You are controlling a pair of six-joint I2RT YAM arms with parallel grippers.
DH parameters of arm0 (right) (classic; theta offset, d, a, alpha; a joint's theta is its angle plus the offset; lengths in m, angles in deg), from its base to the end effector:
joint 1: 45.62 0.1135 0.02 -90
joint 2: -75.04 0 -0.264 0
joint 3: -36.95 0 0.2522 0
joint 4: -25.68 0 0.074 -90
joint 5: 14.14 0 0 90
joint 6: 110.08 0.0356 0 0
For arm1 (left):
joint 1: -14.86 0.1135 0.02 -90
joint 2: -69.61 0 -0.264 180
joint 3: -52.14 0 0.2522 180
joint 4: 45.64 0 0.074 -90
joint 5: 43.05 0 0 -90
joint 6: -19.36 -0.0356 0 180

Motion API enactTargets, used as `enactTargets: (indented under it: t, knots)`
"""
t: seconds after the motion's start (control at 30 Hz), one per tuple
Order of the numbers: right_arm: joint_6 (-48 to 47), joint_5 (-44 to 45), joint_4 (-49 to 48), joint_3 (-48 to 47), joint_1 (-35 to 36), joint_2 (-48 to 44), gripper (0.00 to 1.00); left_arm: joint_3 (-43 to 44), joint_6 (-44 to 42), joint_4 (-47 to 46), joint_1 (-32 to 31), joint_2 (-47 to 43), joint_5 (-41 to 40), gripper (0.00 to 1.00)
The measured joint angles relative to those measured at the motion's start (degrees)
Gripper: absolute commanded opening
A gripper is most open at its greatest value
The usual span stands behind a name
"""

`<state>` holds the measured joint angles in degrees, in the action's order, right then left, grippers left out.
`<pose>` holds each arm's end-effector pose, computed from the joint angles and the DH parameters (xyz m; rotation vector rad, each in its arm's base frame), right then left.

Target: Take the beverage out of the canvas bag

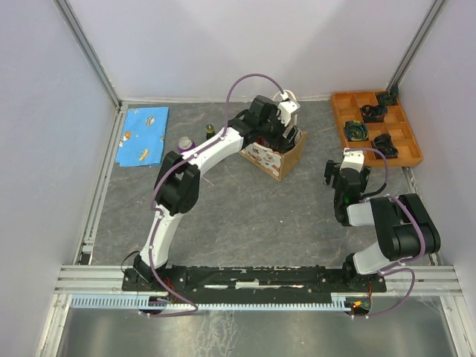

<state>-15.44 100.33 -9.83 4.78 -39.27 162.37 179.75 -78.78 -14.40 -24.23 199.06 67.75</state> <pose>0.2521 0.0132 0.1344 0.2578 1.8736 -0.2774 0.4032 -0.3438 0.2507 1.0710 1.9088 -0.7003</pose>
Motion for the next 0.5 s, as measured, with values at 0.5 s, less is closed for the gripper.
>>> enactTargets:
  t: [0.5]
  knots:
    - [0.00,0.00,0.00,0.00,0.00,0.00,0.99,4.00,-4.20,0.09,-0.81,2.97,-4.28,0.90]
